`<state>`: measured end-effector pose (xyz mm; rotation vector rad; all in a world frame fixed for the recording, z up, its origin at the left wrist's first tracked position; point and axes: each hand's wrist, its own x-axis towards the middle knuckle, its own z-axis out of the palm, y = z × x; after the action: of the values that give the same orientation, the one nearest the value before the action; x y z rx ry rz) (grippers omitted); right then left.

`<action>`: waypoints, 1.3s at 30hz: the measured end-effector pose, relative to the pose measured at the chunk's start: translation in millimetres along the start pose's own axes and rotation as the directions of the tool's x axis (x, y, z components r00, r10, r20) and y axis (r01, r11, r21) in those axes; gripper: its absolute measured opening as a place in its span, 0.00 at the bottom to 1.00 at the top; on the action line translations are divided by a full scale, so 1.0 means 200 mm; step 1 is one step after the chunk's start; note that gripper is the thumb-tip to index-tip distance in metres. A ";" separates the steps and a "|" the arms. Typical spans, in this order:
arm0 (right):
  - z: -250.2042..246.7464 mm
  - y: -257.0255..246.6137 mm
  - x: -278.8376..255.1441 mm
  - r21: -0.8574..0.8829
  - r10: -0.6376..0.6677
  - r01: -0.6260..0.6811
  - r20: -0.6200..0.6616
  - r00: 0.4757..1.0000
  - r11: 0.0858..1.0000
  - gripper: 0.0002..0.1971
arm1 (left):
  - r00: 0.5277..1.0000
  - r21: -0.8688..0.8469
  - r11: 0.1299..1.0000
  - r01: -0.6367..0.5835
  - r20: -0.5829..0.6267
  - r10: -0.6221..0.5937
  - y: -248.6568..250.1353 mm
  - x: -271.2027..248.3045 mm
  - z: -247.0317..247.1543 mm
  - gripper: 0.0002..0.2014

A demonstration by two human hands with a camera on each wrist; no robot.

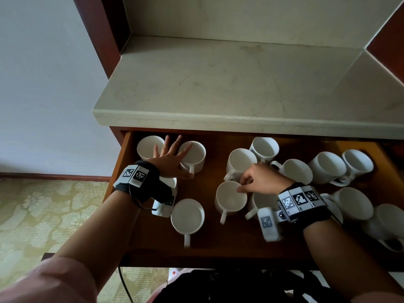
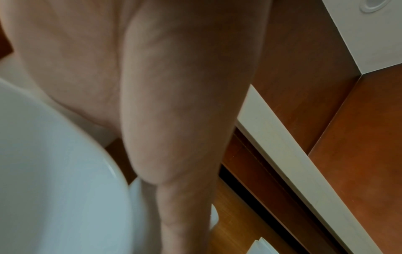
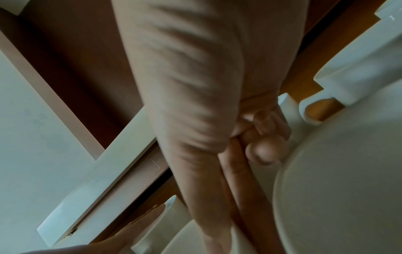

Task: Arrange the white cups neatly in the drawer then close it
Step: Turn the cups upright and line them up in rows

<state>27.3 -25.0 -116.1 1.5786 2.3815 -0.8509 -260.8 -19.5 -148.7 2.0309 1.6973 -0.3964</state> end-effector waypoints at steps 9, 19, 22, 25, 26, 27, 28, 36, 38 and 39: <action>0.01 0.02 0.01 0.068 -0.028 0.031 -0.039 0.999 0.997 0.11 | 1.000 -0.005 1.000 -0.027 0.009 0.027 0.00 -0.01 -0.01 0.52; 0.01 0.04 0.01 0.127 -0.046 0.045 0.008 0.999 0.991 0.11 | 0.999 -0.022 0.999 -0.040 0.009 0.040 -0.02 0.01 0.00 0.47; 0.01 0.04 0.01 0.097 -0.054 0.055 -0.011 0.998 0.994 0.10 | 0.999 -0.042 0.998 -0.040 -0.002 0.040 -0.02 0.02 0.01 0.43; 0.01 0.04 0.02 0.073 -0.054 0.057 -0.032 0.998 0.996 0.10 | 0.999 -0.043 0.998 -0.036 0.007 0.036 -0.03 0.03 0.01 0.43; 0.01 0.04 0.02 0.071 -0.056 0.058 -0.035 0.998 0.996 0.10 | 0.999 -0.041 0.999 -0.035 0.009 0.035 -0.03 0.03 0.01 0.43; 0.01 0.04 0.02 0.069 -0.058 0.060 -0.037 0.998 0.996 0.10 | 0.999 -0.040 0.999 -0.034 0.011 0.034 -0.03 0.03 0.00 0.43; 0.01 0.04 0.02 0.065 -0.060 0.062 -0.039 0.997 0.996 0.10 | 0.999 -0.039 0.999 -0.033 0.013 0.034 -0.03 0.03 0.00 0.43; 0.02 0.03 0.03 0.083 -0.077 0.082 -0.063 0.995 0.993 0.11 | 0.999 -0.030 0.999 -0.030 0.022 0.031 -0.03 0.02 0.00 0.43; 0.03 0.03 0.03 0.084 -0.087 0.092 -0.067 0.994 0.992 0.11 | 0.999 -0.030 0.999 -0.034 0.028 0.034 -0.03 0.02 0.00 0.43; 0.03 0.02 0.04 0.085 -0.090 0.096 -0.067 0.994 0.992 0.11 | 0.999 -0.030 0.999 -0.034 0.030 0.035 -0.03 0.02 -0.01 0.43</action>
<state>27.2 -20.9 -125.6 1.5585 2.5118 -0.9505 -265.4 -15.0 -150.4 2.0193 1.6385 -0.3871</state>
